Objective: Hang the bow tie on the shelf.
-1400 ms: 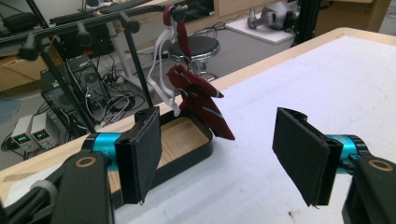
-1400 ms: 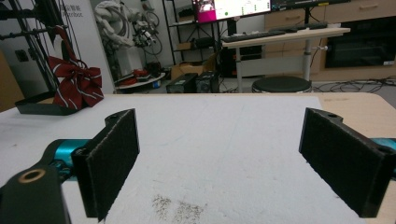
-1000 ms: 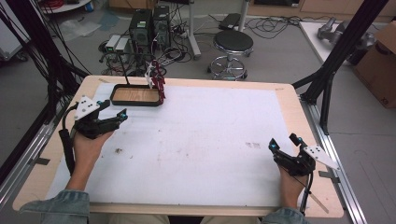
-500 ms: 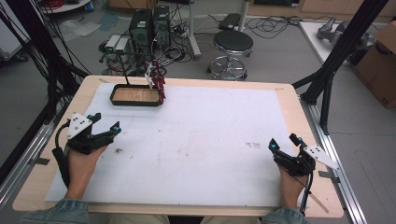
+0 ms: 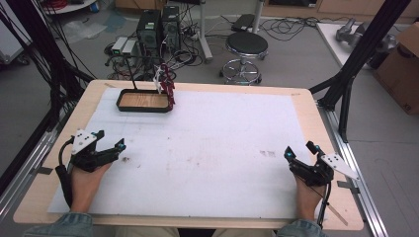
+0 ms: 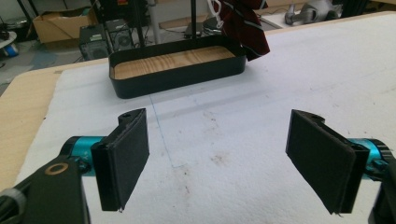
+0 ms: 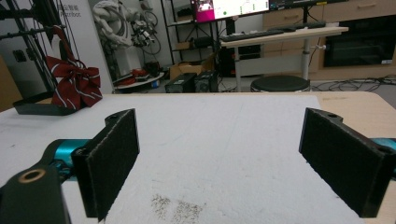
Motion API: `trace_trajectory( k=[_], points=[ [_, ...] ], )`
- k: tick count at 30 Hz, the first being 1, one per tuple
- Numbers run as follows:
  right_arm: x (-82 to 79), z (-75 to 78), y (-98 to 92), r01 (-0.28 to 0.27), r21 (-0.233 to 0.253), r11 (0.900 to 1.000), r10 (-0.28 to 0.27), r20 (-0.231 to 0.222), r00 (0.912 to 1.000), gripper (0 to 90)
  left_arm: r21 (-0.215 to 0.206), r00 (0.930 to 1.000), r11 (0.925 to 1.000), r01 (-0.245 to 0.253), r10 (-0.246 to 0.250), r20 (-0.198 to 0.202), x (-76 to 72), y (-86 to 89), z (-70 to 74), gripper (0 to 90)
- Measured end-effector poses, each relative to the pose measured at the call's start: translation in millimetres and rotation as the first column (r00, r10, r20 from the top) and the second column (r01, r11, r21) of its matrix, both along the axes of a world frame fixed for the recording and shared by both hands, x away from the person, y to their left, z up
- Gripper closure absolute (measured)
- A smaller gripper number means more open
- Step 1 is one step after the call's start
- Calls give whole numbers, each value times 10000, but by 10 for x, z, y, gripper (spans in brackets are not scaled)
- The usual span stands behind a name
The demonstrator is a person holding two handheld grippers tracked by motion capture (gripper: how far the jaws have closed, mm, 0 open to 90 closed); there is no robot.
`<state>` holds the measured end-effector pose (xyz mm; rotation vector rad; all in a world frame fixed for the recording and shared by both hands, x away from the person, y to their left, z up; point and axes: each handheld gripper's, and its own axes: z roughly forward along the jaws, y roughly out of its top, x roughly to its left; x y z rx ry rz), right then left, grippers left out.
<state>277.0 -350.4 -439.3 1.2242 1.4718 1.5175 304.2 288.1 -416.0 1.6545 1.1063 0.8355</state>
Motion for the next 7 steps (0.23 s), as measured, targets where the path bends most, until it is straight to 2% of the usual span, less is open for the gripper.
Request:
trace_trajectory(
  k=[7],
  points=[
    [-1, 1, 3, -16, -6, 10000, 16, 11, 10000, 113, 3, 10000, 10000, -10, 10, -7, 7, 7, -10, 215]
  ],
)
